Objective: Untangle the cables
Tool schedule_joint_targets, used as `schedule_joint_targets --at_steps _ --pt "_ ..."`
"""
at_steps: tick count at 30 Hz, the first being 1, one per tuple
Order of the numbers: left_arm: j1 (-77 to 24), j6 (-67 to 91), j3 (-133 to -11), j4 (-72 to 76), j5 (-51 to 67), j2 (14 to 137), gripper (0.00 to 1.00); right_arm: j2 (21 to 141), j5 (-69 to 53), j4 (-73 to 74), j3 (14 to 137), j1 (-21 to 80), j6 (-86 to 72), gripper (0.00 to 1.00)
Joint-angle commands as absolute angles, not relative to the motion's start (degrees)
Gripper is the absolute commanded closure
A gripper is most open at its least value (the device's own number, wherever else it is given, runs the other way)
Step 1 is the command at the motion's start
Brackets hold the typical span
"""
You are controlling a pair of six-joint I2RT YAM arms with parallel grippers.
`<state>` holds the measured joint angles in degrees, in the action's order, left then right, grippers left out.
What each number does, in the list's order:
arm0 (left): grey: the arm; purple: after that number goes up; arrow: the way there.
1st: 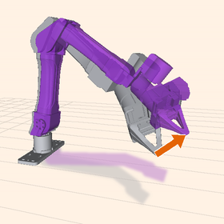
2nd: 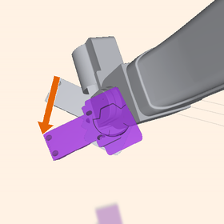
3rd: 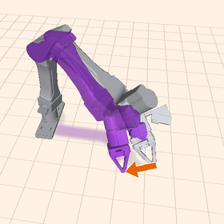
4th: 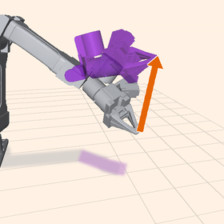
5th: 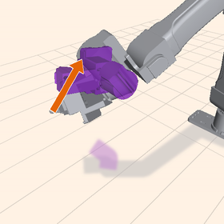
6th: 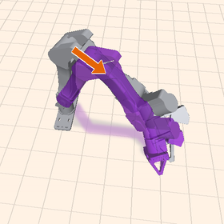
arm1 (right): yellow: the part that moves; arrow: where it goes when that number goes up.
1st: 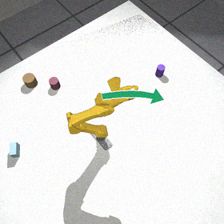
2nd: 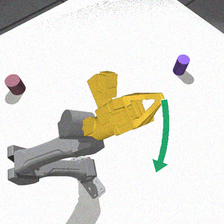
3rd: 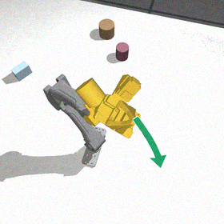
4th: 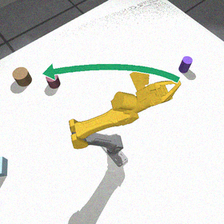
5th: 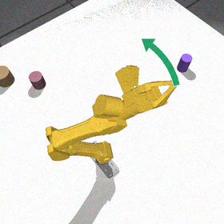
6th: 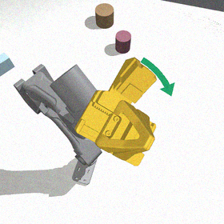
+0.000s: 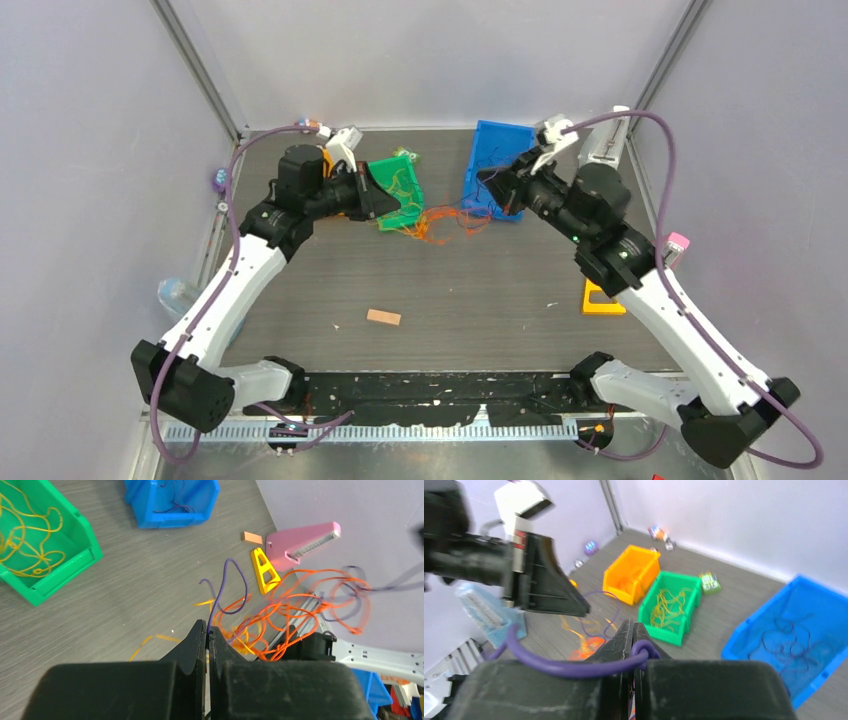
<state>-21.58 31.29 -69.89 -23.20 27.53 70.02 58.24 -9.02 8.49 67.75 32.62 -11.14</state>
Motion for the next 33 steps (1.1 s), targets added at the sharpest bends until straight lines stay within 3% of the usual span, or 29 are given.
schedule_joint_targets --at_steps 1,4,10,23,33 --pt "-22.5 29.8 -70.4 -17.4 30.1 69.0 1.00 69.1 -4.4 17.6 63.8 31.5 -14.1 0.95" --pt "-23.0 28.3 -70.9 -17.7 30.2 69.1 1.00 71.9 -12.3 21.3 68.5 30.9 -15.4 0.95" --pt "-25.3 26.1 -71.2 -16.1 32.2 69.3 1.00 67.0 -12.4 20.9 76.6 30.9 -15.2 0.95" --pt "-36.0 21.0 -70.4 -6.5 33.1 76.2 0.99 69.2 -17.7 18.7 68.4 30.9 -20.6 0.95" --pt "-38.5 20.8 -70.8 -2.9 30.8 80.4 0.98 68.6 -19.3 19.5 66.6 30.9 -21.0 0.95"
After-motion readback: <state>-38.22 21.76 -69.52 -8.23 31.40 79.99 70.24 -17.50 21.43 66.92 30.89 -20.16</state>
